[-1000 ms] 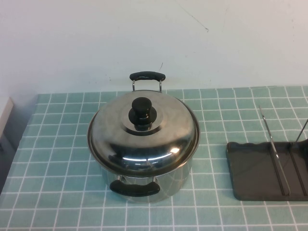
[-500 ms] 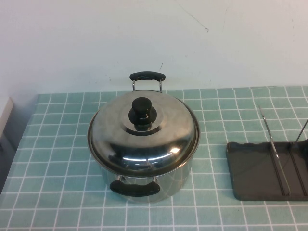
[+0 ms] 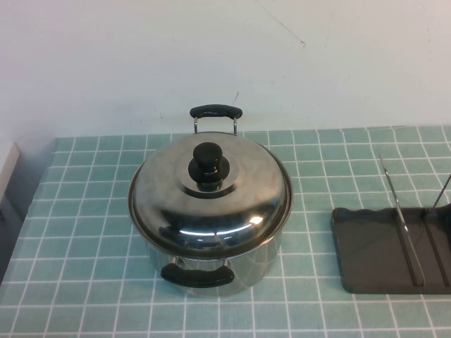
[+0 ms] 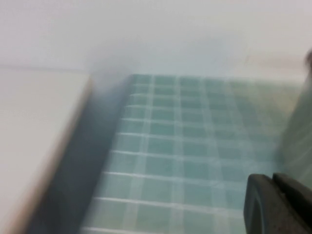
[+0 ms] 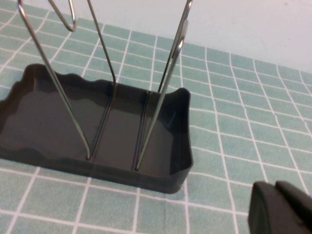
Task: Put pot lid on rack
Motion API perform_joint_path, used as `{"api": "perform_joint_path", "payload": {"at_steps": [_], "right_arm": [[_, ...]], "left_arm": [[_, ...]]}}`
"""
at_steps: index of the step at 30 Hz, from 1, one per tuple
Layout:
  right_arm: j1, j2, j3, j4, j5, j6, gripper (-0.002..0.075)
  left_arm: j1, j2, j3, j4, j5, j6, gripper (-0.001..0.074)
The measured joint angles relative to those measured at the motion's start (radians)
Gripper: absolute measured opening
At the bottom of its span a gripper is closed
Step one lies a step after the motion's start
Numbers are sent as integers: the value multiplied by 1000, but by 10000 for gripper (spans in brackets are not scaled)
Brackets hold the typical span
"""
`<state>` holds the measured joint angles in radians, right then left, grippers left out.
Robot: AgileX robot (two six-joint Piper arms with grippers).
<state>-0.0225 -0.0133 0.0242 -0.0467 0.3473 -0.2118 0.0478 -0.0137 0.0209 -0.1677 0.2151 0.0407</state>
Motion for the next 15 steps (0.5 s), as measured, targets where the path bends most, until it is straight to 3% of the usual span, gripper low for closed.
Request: {"api": "perform_joint_path", "payload": {"at_steps": [6, 15], "right_arm": [[0, 0, 0, 0, 0, 0, -3], [0, 0, 0, 0, 0, 0, -3]], "left_arm": [[0, 0, 0, -510, -96, -279, -3], [0, 0, 0, -646, -132, -277, -4]]}}
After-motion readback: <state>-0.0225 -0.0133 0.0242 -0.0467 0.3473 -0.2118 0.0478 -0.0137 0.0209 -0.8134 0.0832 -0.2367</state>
